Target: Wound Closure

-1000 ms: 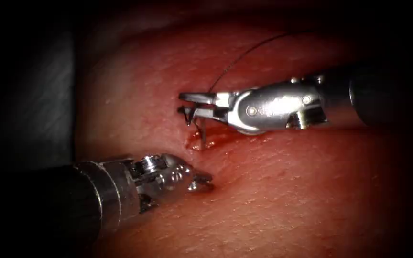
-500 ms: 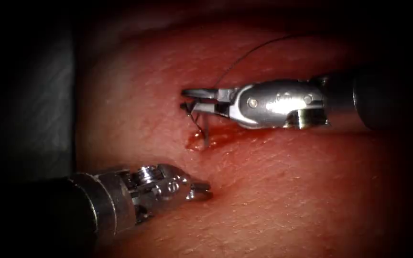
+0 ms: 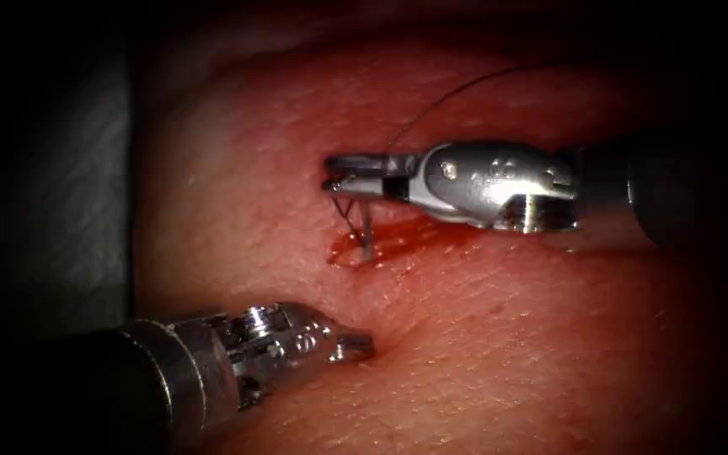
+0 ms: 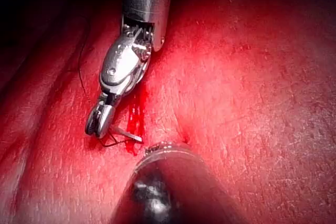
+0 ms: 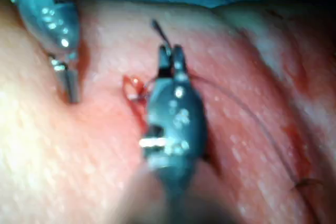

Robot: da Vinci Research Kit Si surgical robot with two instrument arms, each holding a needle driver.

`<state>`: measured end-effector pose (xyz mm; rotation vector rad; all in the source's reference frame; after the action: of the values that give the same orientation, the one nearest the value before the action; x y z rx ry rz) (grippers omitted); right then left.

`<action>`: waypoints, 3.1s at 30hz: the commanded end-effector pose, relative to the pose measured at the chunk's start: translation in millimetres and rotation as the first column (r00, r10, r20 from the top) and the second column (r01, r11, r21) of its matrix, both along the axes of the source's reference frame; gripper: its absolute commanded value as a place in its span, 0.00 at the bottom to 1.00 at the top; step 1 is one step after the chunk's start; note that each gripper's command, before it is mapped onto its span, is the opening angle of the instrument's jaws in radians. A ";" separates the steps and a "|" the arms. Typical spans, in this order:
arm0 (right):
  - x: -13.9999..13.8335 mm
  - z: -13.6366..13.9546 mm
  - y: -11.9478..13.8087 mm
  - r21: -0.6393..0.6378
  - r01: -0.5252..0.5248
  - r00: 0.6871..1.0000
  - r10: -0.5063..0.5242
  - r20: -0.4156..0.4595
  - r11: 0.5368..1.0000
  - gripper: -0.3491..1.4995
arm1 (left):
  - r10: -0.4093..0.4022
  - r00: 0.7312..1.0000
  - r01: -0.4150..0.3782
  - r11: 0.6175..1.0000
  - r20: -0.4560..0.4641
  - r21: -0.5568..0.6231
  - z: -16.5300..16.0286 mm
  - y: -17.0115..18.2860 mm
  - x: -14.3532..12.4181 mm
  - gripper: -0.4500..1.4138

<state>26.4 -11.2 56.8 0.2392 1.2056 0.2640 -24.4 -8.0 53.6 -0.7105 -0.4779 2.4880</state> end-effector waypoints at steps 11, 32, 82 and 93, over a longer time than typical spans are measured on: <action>0.6 -0.2 0.0 0.096 -0.094 0.996 0.093 0.009 0.991 0.00 | 0.009 1.000 -0.009 1.000 0.006 -0.004 1.7 -0.3 -0.5 0.17; 0.9 0.5 -0.8 0.235 -0.055 0.998 0.052 0.020 0.970 0.00 | 0.030 0.999 -0.030 1.000 0.020 -0.003 1.9 -0.1 0.6 0.16; 2.0 -1.1 1.7 0.530 0.002 1.000 0.004 -0.011 0.848 0.00 | 0.044 0.999 -0.044 0.999 0.023 -0.018 2.2 -0.7 0.8 0.15; 3.6 -1.4 2.7 0.467 0.120 0.992 -0.118 -0.034 0.876 0.00 | 0.050 0.998 -0.049 0.999 0.025 -0.021 2.1 -0.8 0.9 0.15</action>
<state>29.3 -7.8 54.7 0.7331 1.1091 0.4275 -22.9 -8.4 55.1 -0.7495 -0.4812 2.5411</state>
